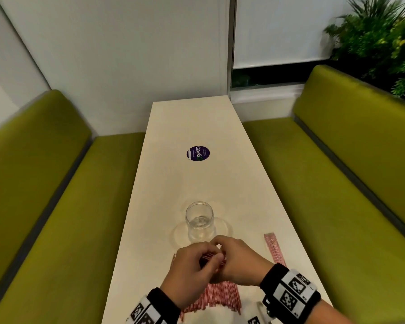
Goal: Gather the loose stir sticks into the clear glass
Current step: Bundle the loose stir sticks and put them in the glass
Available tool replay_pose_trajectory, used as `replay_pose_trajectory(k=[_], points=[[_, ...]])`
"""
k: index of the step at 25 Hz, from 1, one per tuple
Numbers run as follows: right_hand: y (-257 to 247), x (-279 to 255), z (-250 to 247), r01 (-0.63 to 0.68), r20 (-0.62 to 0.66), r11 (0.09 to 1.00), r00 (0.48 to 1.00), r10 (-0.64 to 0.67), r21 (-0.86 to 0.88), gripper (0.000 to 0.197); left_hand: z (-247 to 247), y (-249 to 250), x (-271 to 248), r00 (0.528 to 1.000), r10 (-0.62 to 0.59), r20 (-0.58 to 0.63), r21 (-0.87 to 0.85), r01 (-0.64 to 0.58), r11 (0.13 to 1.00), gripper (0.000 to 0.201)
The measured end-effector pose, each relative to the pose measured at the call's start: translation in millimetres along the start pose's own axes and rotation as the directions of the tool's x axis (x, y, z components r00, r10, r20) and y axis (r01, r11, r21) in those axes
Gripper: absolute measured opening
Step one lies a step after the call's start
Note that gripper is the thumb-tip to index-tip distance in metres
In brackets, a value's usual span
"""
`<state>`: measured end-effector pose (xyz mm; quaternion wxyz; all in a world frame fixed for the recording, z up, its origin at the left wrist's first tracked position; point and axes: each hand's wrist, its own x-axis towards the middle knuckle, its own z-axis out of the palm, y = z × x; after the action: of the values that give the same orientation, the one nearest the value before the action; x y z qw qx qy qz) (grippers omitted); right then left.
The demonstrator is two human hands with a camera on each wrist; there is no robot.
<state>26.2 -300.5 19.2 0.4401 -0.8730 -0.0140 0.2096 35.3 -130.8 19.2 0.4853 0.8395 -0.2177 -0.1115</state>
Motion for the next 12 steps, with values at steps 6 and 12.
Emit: replay_pose_trajectory(k=[6,12], points=[[17,2,-28,0.01,0.14,0.806,0.983,-0.115,0.592,0.037,-12,-8,12,0.993,-0.103,-0.062,-0.152,0.093,0.984,0.016],[22,21,-4,-0.085,0.034,0.511,0.994,0.108,0.855,0.028,1,-9,20,0.986,-0.125,-0.107,-0.123,0.111,0.986,0.012]])
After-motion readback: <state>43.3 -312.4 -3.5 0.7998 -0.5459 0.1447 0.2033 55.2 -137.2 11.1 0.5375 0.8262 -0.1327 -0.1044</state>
